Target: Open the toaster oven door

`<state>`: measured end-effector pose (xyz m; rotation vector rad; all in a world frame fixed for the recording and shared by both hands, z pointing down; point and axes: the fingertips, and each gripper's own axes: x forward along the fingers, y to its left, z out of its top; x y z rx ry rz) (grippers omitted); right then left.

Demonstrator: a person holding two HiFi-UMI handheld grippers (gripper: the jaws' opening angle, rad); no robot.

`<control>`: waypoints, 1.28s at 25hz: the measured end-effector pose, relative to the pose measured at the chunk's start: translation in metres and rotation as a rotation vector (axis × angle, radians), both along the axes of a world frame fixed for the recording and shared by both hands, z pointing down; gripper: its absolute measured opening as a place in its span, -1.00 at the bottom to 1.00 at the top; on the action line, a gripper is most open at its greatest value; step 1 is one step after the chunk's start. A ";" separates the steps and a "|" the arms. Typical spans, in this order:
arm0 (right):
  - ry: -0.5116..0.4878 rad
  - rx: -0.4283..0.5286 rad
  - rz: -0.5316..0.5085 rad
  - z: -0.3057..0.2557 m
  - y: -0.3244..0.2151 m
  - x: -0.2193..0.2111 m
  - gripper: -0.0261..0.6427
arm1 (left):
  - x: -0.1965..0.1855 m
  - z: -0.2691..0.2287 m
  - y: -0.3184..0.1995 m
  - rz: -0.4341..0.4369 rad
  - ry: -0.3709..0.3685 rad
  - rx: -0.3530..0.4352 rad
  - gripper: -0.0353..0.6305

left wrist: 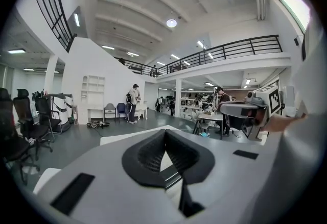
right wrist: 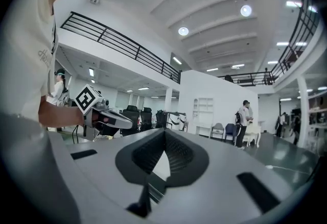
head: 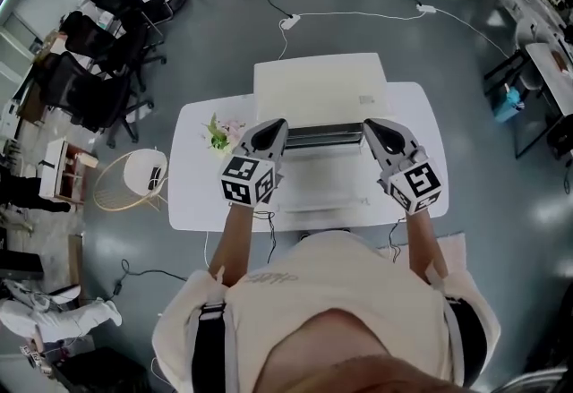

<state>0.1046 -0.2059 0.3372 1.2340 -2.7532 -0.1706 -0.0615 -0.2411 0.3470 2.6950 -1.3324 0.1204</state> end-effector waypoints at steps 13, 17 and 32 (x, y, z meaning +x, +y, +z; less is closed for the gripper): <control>-0.049 0.064 0.129 -0.020 -0.003 0.015 -0.90 | -0.020 -0.033 -0.006 -0.115 0.082 0.139 -0.83; -0.069 0.044 0.149 -0.012 0.000 0.023 -0.90 | -0.018 -0.025 -0.004 -0.115 0.087 0.129 -0.83; -0.107 -0.010 0.139 0.007 0.003 0.016 -0.90 | -0.015 -0.005 -0.004 -0.087 0.054 0.070 -0.83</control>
